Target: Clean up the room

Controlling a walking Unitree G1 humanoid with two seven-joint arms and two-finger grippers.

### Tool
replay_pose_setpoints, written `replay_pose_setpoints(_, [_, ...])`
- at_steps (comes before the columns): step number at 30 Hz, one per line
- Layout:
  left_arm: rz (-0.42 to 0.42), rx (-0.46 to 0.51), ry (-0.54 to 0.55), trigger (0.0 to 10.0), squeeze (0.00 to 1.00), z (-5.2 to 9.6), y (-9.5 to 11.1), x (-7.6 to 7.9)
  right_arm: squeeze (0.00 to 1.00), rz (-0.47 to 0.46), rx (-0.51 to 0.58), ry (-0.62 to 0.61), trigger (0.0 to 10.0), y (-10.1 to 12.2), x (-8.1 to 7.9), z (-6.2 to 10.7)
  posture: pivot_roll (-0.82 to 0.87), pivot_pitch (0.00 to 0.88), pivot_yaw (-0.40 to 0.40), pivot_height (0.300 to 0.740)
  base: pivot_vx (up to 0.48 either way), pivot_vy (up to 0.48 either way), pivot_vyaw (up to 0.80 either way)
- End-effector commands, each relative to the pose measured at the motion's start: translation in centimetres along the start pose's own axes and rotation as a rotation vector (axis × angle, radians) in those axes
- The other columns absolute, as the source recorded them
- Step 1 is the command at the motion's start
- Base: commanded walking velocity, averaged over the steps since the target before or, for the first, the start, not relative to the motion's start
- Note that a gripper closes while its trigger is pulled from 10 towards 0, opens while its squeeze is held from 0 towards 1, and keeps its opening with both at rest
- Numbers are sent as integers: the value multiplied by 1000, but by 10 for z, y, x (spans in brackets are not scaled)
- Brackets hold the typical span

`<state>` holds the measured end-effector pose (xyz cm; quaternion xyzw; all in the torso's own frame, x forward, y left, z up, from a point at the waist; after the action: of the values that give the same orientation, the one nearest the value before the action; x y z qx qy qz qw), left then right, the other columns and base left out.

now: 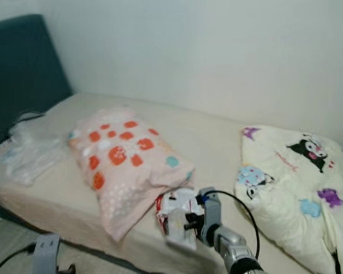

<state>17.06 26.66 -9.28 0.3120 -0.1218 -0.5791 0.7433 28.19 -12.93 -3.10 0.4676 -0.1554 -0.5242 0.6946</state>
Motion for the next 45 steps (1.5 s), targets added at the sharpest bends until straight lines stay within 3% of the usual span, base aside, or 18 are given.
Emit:
replay_pose_setpoints(1, [-13,-20,-11,10000,0,1,-5,4,0,4,-27,-44,10000,-7,7,3,58,0,-46,688,0,0,625])
replay_pose_setpoints(17, [-16,-23,-43,10000,0,1,-7,10,0,-29,-63,-79,10000,-21,7,5,63,0,-46,688,0,0,628])
replay_pose_setpoints(27, [95,-23,-30,10000,0,1,-5,7,0,-9,-77,-68,10000,-22,0,2,70,0,-44,688,230,0,625])
replay_pose_setpoints(45, [64,-33,-40,10000,0,1,-9,10,0,-10,-82,-63,10000,-25,2,4,63,0,-42,688,-91,57,626])
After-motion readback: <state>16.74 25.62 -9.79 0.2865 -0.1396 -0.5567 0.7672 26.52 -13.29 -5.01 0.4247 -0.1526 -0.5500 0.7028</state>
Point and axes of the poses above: a point about 5 cm out from each wrist's last joint towards the gripper, its own z axis pointing back from the gripper into the wrist, its own y axis along the axis of the wrist's last joint, x = y × z, the point moved 2 cm from there along -z, pointing out of the wrist towards the gripper, and after that the axes turned 1 degree about z, right-handed, at the moved point
